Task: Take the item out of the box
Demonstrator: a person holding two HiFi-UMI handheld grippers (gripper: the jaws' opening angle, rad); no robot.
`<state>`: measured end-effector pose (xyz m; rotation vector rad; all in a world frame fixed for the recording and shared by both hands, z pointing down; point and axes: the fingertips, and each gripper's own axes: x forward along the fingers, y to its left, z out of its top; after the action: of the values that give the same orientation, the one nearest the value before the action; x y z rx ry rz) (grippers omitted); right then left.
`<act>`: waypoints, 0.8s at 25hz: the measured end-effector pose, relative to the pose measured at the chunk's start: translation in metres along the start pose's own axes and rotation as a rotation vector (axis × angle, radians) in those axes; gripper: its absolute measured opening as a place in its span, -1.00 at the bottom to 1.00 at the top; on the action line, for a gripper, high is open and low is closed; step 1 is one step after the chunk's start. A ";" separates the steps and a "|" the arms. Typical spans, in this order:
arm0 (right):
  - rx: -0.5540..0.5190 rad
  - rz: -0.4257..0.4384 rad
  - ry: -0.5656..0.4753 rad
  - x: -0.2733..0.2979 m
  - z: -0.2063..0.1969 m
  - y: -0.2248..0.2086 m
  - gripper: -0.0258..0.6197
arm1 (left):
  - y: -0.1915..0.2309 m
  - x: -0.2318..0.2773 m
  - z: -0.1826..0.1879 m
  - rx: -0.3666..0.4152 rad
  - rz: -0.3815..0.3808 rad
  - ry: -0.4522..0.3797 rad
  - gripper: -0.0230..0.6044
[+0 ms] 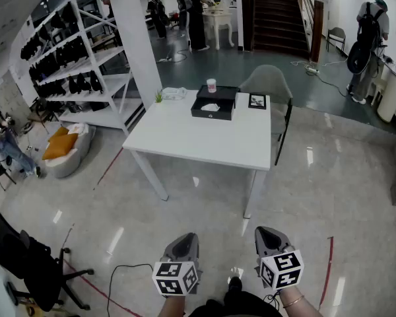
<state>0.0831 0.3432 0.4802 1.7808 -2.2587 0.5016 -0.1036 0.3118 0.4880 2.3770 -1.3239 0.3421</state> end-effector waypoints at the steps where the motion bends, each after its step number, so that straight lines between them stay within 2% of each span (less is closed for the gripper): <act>1: -0.002 0.002 0.000 0.001 0.001 -0.003 -0.92 | -0.002 0.003 0.000 -0.001 0.001 0.000 -0.84; 20: -0.028 0.036 -0.030 0.023 0.016 -0.026 -0.92 | -0.011 0.031 0.006 -0.001 0.029 0.000 -0.84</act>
<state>0.1039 0.3111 0.4777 1.7491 -2.3101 0.4503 -0.0778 0.2903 0.4923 2.3593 -1.3592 0.3490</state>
